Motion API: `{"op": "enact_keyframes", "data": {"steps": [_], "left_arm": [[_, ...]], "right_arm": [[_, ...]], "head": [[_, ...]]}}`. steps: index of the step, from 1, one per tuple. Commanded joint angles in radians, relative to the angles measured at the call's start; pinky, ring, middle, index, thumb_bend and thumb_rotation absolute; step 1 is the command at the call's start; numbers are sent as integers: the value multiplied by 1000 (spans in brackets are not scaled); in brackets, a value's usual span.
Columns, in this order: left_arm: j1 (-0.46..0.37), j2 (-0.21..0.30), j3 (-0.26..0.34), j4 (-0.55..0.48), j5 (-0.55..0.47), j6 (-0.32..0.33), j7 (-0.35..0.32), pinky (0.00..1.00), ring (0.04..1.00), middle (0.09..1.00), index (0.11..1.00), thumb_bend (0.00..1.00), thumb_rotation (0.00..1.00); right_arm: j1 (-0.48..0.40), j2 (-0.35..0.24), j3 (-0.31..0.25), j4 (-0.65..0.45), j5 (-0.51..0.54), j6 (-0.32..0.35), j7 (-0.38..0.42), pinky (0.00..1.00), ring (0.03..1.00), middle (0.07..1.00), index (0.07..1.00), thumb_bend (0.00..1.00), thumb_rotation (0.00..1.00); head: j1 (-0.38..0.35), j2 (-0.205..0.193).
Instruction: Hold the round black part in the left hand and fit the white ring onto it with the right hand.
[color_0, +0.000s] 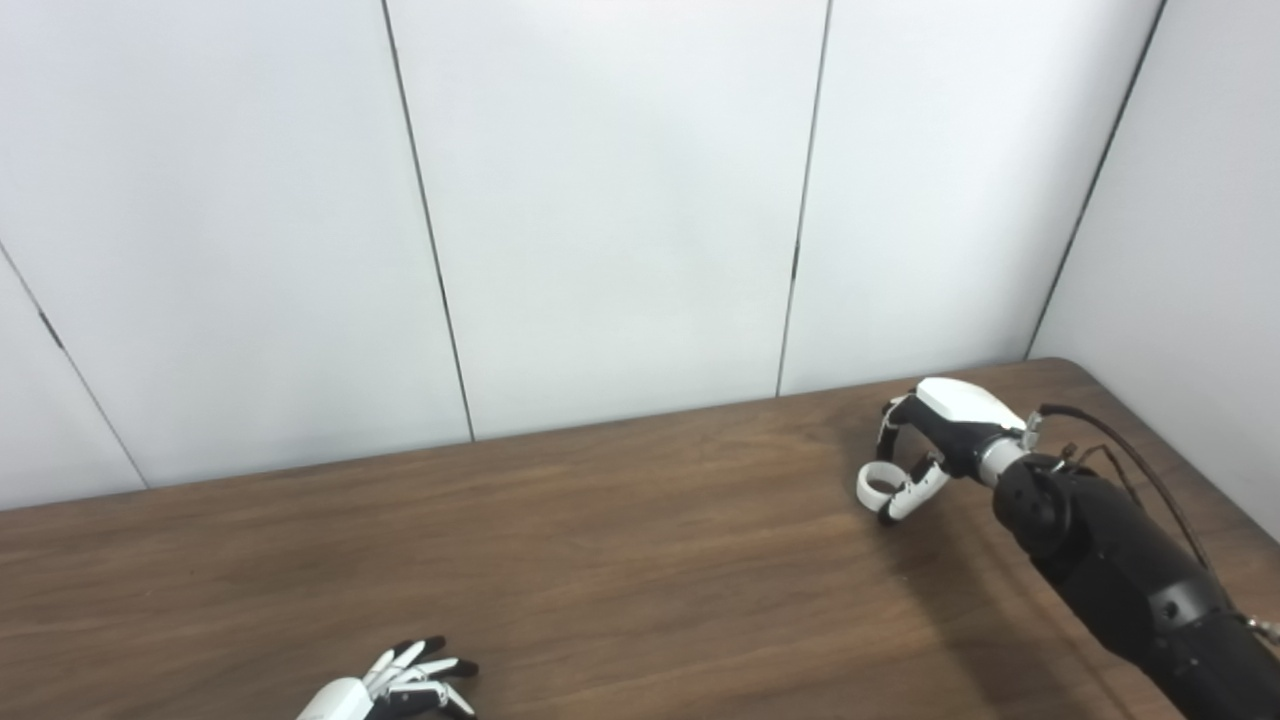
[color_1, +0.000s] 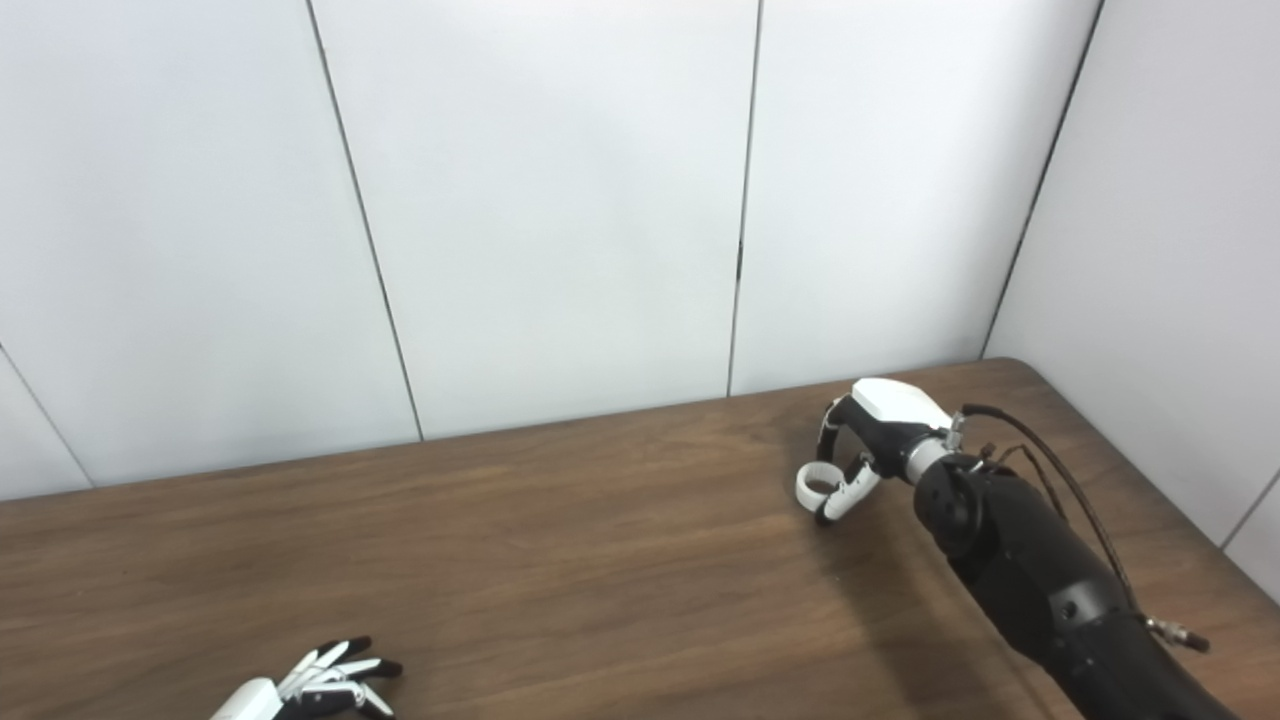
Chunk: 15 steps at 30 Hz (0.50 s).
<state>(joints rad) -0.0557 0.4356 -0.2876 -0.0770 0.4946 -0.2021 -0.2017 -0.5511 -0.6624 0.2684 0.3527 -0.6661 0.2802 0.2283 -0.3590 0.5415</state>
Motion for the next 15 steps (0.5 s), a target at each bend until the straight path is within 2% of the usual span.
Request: {"op": "enact_keyframes", "data": {"steps": [1, 3, 7, 8, 10, 15], "left_arm": [[3, 9, -7, -3, 13, 7, -28, 1000, 968, 839, 480, 519, 42], [-4, 2, -11, -3, 18, 15, -31, 1000, 964, 837, 480, 519, 42], [-38, -25, -24, 14, 45, 37, -33, 1000, 957, 835, 481, 518, 42], [-51, -36, -29, 32, 51, 34, -25, 1000, 957, 836, 481, 519, 42], [-80, -62, -39, 90, 64, 20, 1, 1000, 954, 831, 481, 519, 43], [-135, -119, -65, 215, 104, 27, 50, 1000, 961, 835, 481, 520, 44]], "right_arm": [[-5, -35, -3, 5, -27, 2, -12, 901, 972, 878, 481, 520, 121], [0, -38, -11, -20, -15, -5, -4, 909, 976, 879, 481, 519, 121], [8, -41, -31, -107, 13, -5, 32, 921, 977, 879, 481, 518, 121], [8, -41, -36, -135, 18, 2, 47, 924, 979, 881, 481, 518, 122], [12, -35, -51, -185, 34, 11, 71, 937, 987, 887, 481, 518, 122], [30, -29, -74, -329, 71, 24, 127, 954, 994, 888, 479, 519, 122]], "head": [[11, 5], [32, 18], [93, 72], [111, 91], [135, 104], [210, 122]]}}
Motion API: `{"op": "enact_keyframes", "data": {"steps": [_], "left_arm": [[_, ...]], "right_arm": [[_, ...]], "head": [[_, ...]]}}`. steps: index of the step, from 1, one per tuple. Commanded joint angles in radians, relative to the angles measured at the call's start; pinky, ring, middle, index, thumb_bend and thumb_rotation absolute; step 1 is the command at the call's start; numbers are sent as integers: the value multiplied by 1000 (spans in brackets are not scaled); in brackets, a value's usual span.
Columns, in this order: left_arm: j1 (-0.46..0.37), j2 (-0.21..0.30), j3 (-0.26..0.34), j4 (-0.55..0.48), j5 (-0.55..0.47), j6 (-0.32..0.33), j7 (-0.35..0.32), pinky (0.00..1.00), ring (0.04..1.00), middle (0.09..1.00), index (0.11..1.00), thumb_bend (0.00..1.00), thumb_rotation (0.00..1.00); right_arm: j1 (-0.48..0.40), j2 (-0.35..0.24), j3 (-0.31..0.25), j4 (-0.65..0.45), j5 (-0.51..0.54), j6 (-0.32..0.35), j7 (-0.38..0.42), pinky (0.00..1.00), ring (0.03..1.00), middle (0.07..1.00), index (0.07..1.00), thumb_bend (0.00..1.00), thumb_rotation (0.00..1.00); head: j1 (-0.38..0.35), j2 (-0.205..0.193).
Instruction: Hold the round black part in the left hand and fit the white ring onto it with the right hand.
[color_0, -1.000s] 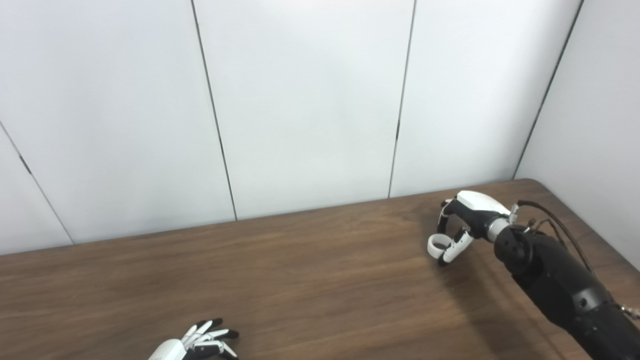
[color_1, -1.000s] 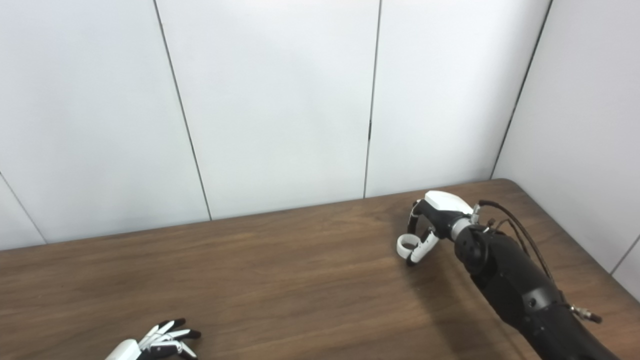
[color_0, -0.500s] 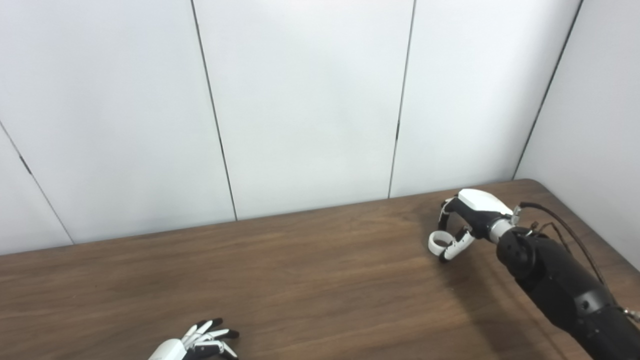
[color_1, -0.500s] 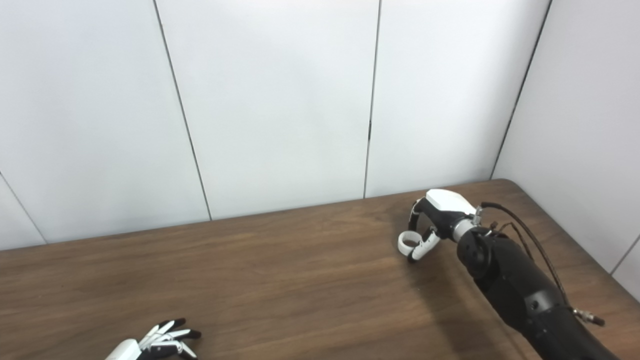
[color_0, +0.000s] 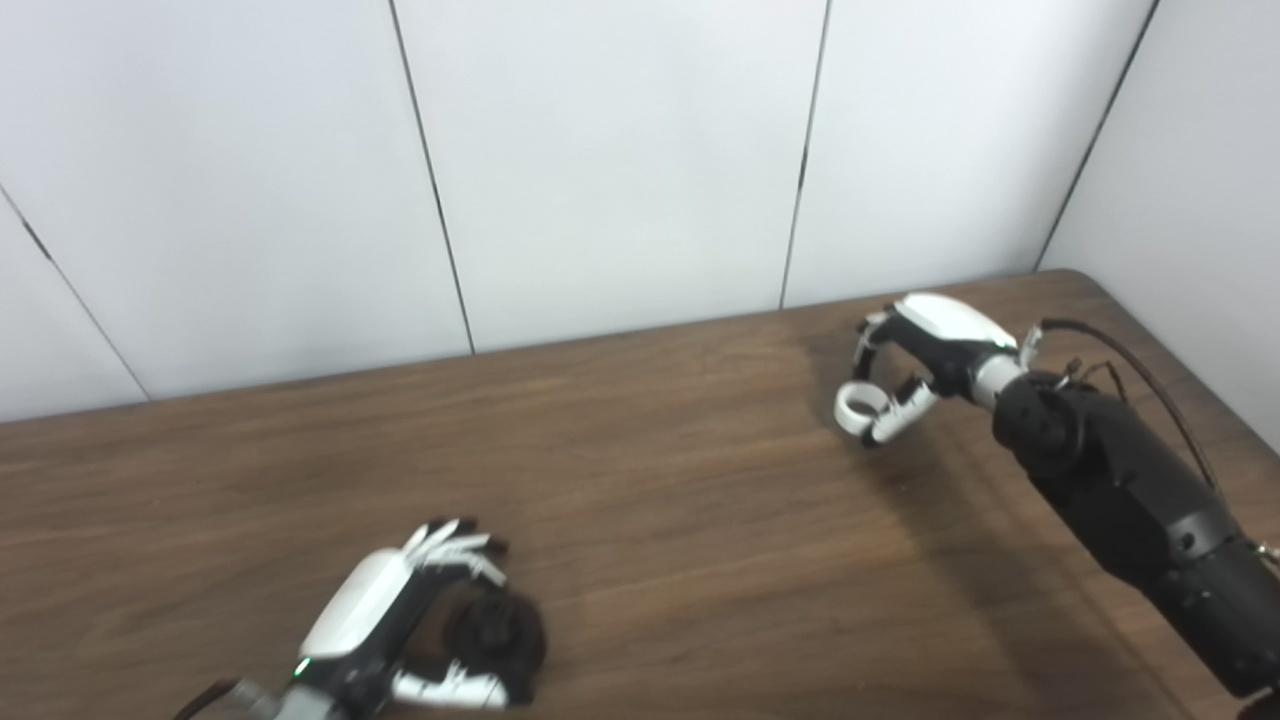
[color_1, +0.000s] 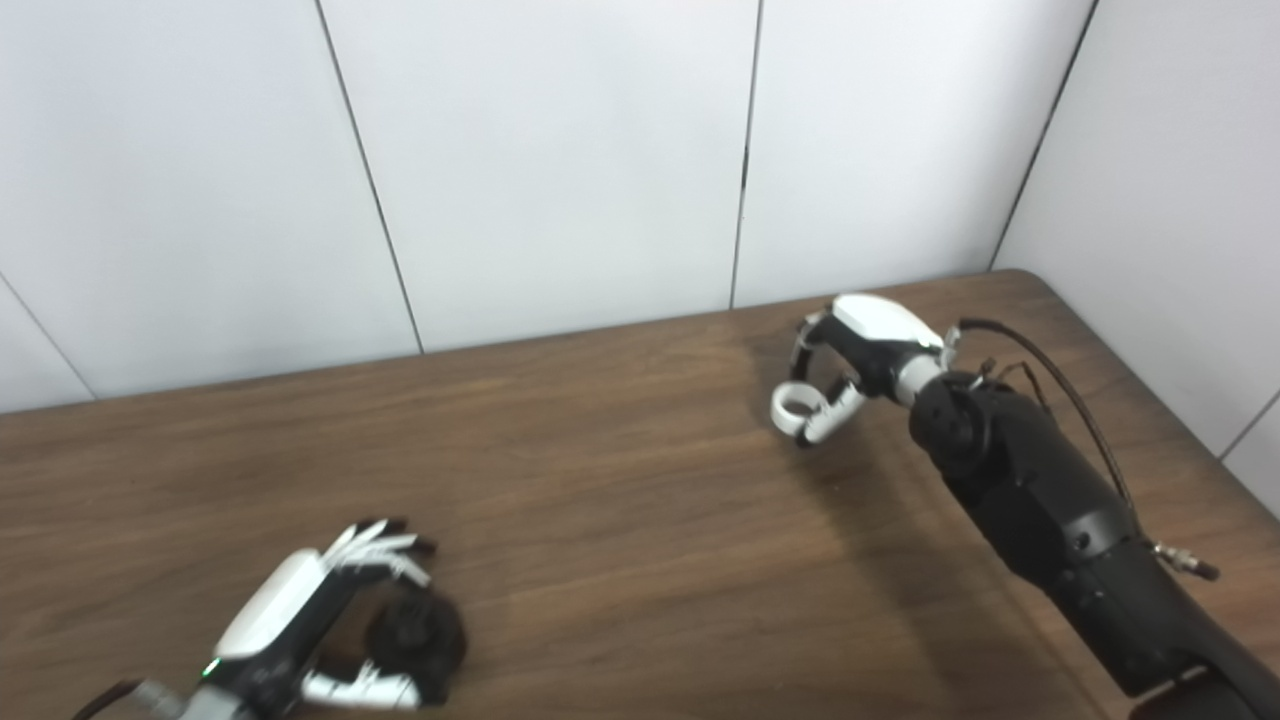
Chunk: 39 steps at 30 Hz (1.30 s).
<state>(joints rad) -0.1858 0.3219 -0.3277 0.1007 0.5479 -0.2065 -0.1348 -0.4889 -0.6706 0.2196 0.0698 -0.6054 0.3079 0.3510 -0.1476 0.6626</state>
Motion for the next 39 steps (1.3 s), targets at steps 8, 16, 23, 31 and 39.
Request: {"op": "enact_keyframes", "data": {"steps": [8, 16, 23, 31, 39], "left_arm": [[-31, -49, -56, 127, 90, 19, 59, 1000, 961, 831, 480, 520, 47], [-63, -78, -91, 198, 133, 14, 118, 1000, 954, 830, 480, 521, 47], [-100, -111, -113, 265, 142, 27, 134, 1000, 957, 836, 480, 521, 47], [-110, -145, -145, 332, 196, 1, 217, 1000, 953, 839, 479, 522, 50], [-114, -158, -182, 390, 248, -6, 302, 1000, 992, 855, 479, 522, 49]], "right_arm": [[-38, 7, -33, -174, 75, -43, 43, 962, 1000, 893, 478, 516, 121], [-86, 64, 4, -204, 71, -91, 71, 932, 992, 884, 478, 515, 122], [-97, 114, 35, -248, 64, -93, 104, 944, 1000, 886, 477, 516, 122], [-92, 181, 48, -279, 58, -85, 115, 954, 993, 887, 478, 516, 121], [-94, 230, 74, -257, 62, -110, 114, 978, 998, 890, 478, 516, 122]], "head": [[83, 5], [104, -6], [115, -9], [133, -18], [153, -18]]}}
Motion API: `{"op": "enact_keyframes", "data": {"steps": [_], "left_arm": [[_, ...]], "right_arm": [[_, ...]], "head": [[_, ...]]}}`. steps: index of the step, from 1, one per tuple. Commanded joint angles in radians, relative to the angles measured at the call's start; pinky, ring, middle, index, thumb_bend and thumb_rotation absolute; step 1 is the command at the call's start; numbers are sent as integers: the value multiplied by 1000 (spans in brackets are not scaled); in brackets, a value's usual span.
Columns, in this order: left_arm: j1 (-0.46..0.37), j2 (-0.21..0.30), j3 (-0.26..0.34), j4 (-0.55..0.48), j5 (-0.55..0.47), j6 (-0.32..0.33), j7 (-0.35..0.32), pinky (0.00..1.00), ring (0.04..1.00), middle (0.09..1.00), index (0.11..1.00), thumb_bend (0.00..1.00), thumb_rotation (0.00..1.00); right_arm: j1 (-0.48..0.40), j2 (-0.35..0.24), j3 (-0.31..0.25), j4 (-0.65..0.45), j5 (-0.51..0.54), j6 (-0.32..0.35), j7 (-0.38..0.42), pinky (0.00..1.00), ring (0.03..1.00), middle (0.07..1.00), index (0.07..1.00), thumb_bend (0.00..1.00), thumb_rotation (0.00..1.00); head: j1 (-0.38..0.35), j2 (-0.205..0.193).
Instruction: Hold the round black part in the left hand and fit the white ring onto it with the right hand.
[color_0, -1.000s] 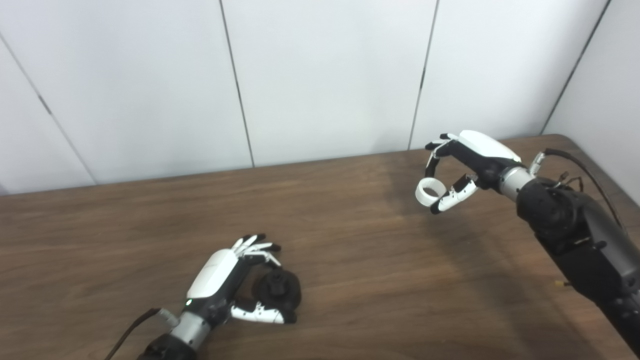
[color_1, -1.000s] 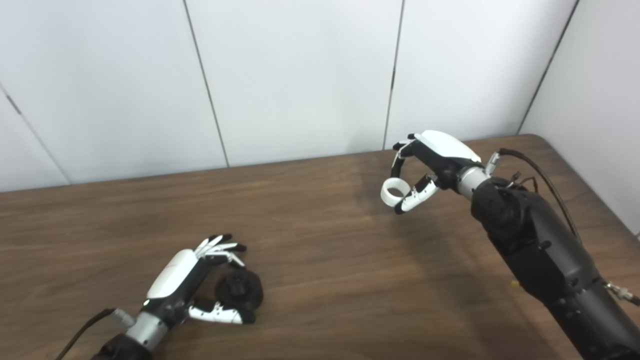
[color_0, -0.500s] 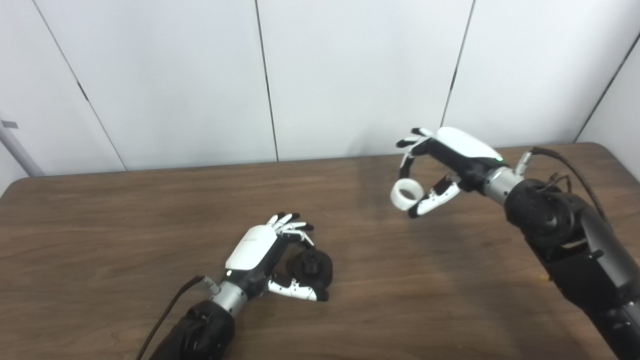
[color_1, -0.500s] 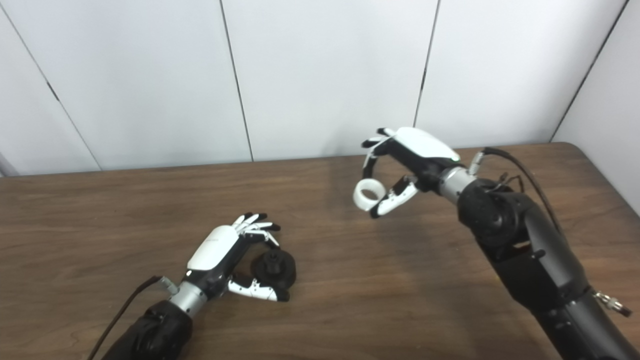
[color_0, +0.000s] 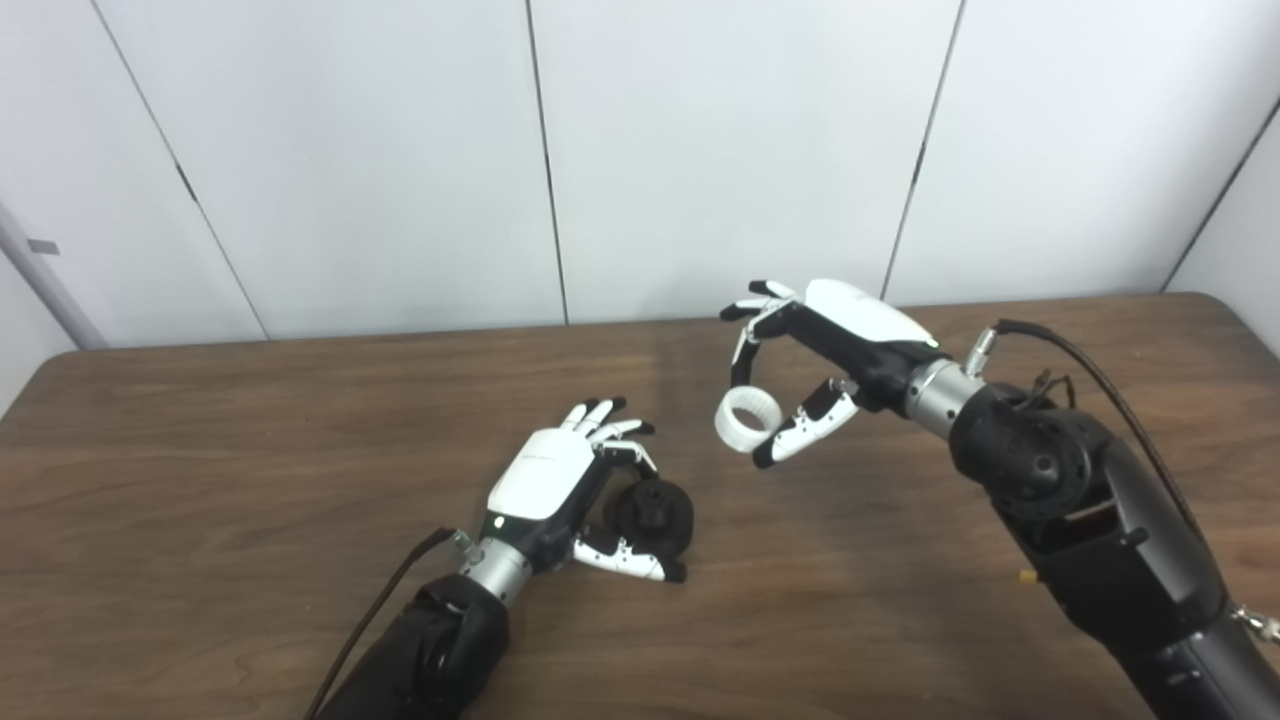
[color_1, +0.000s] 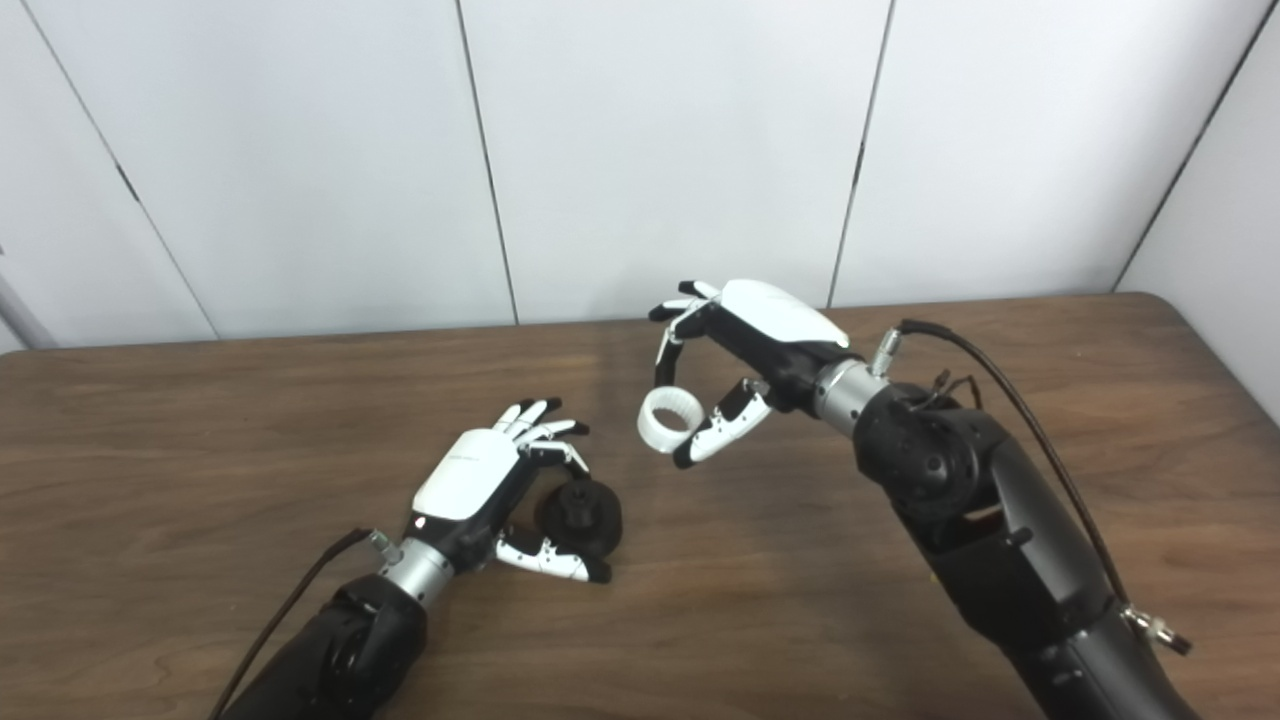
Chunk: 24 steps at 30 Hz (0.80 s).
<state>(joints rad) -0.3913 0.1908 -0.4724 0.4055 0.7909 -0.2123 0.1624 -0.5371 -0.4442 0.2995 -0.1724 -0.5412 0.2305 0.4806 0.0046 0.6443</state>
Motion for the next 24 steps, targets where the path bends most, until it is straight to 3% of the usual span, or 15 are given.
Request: {"op": "enact_keyframes", "data": {"steps": [1, 14, 24], "left_arm": [[92, -27, -38, 83, 3, 2, 2, 1000, 994, 855, 479, 522, 49], [107, -30, -37, 40, -8, 5, -17, 1000, 980, 855, 480, 522, 48], [115, -32, -32, 10, -14, 14, -39, 1000, 980, 853, 480, 521, 48]], "right_arm": [[-46, 7, -3, -12, -1, -36, -16, 973, 996, 889, 478, 516, 122], [-17, 70, 38, 29, -28, -71, -37, 928, 991, 894, 477, 518, 124], [5, 120, 45, 64, -21, -95, -50, 953, 1000, 901, 479, 516, 123]], "head": [[2, 0], [16, 5], [21, 8]]}}
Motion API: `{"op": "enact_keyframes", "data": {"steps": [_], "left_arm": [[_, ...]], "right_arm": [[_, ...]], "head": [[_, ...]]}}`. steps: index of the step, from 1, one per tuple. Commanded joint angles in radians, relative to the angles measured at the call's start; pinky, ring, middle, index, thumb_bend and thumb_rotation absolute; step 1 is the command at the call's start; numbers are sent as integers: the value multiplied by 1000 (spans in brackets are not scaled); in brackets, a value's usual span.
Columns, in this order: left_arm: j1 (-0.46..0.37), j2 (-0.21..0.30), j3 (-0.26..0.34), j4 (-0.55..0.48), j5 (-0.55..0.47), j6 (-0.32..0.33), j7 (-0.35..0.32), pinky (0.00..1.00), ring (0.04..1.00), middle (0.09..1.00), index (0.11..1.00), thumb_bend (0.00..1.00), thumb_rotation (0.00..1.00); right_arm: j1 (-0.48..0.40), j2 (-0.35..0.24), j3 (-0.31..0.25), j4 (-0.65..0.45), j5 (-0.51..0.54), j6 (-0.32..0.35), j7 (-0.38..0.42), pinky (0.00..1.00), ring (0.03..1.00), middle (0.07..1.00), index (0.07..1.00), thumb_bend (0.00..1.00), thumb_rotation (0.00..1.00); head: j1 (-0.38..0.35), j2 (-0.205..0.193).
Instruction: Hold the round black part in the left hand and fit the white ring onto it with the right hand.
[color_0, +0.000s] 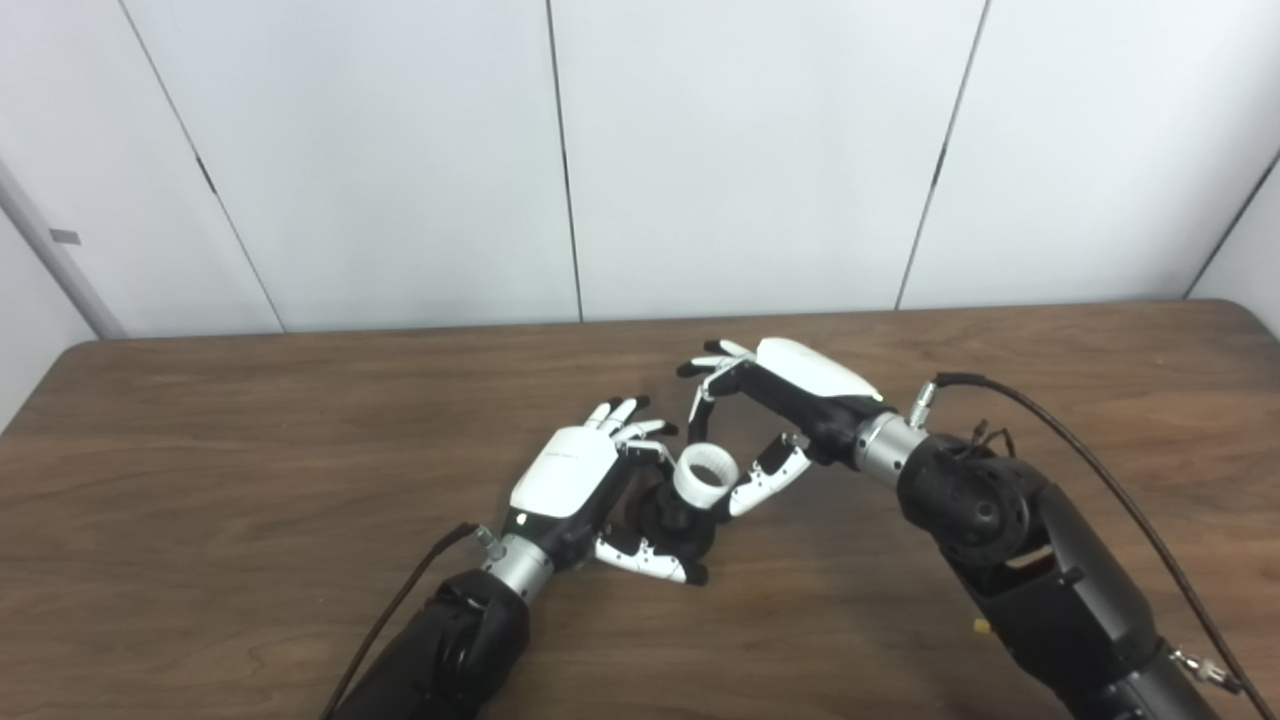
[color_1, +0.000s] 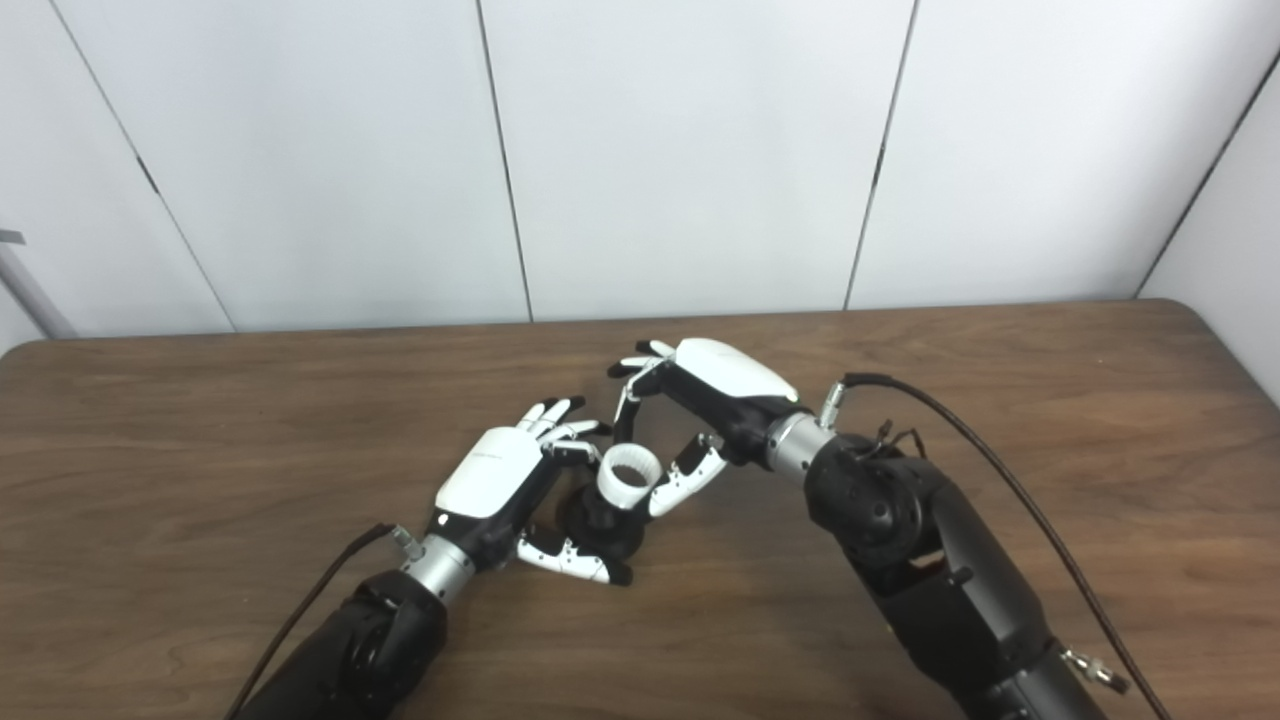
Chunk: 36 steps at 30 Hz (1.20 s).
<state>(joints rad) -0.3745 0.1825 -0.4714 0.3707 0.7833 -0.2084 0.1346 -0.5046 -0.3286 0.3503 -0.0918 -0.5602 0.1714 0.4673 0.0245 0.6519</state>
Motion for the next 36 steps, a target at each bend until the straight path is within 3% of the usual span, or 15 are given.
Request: {"op": "enact_keyframes", "data": {"steps": [1, 18, 29, 36], "left_arm": [[100, -24, -33, 41, -7, 11, -14, 1000, 981, 854, 480, 522, 48], [149, -17, -27, -78, -17, 30, -69, 1000, 974, 854, 480, 521, 48], [148, -7, -27, -87, -12, 30, -70, 1000, 970, 843, 480, 521, 48], [145, 0, -21, -101, -17, 37, -84, 1000, 971, 847, 480, 521, 47]], "right_arm": [[-26, 7, -2, -16, -8, -39, -39, 950, 1000, 902, 479, 516, 123], [1, 32, 24, -12, -26, -53, -52, 960, 1000, 909, 479, 516, 122], [12, 24, 26, -16, -26, -50, -47, 980, 1000, 907, 478, 516, 123], [19, 20, 22, -28, -22, -42, -42, 974, 1000, 905, 478, 516, 123]], "head": [[2, 2], [9, 23], [-1, 29], [-19, 64]]}}
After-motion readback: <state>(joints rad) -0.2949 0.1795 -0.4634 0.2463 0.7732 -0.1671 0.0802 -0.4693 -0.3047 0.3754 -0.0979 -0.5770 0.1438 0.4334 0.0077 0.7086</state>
